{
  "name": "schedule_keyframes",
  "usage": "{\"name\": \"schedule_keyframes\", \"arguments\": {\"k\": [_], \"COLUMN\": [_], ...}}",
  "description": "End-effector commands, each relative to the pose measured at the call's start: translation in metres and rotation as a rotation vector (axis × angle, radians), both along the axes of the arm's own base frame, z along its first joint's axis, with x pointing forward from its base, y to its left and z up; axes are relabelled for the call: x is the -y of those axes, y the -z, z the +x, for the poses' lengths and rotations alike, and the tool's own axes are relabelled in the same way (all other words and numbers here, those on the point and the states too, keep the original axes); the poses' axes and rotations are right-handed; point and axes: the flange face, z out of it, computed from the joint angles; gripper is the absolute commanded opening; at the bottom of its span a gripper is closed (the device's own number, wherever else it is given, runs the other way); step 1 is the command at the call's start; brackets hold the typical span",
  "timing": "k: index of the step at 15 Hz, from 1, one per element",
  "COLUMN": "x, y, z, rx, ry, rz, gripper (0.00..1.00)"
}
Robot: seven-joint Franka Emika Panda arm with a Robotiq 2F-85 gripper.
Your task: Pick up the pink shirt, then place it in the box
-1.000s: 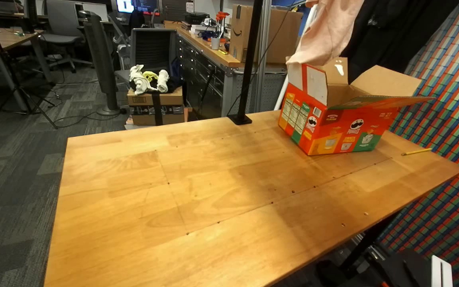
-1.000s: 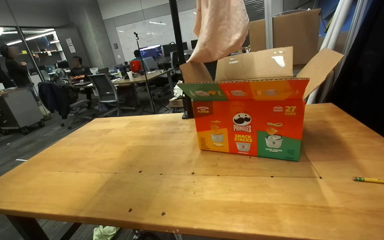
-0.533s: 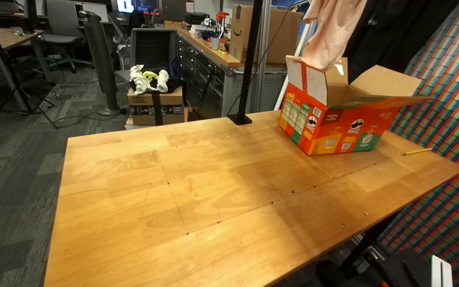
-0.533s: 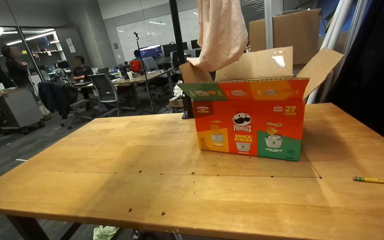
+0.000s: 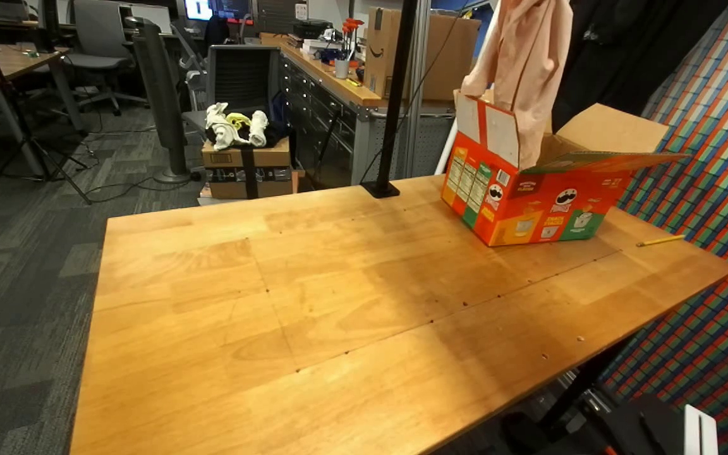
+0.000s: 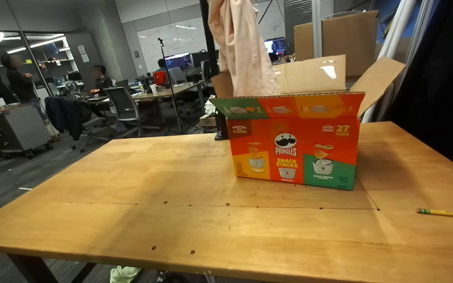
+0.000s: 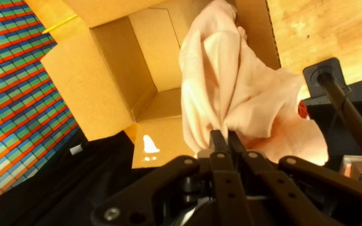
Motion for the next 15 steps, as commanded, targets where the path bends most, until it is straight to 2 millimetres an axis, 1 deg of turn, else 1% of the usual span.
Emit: {"name": "schedule_keyframes", "arguments": {"k": [1, 6, 10, 11, 12, 13, 15], "x": [0.002, 0.006, 0.007, 0.007, 0.007, 0.009, 0.009], "y": [0.011, 0.027, 0.034, 0.036, 0.037, 0.042, 0.043], "z": [-0.031, -0.053, -0.066, -0.07, -0.072, -0.057, -0.061], "rx": [-0.02, -0.064, -0.109, -0.121, -0.129, -0.133, -0.14], "ry": [-0.007, 0.0, 0.013, 0.017, 0.018, 0.016, 0.017], "rz": [0.038, 0.051, 0.066, 0.071, 0.077, 0.052, 0.055], "gripper": [0.02, 0.02, 0.02, 0.24, 0.31, 0.12, 0.29]}}
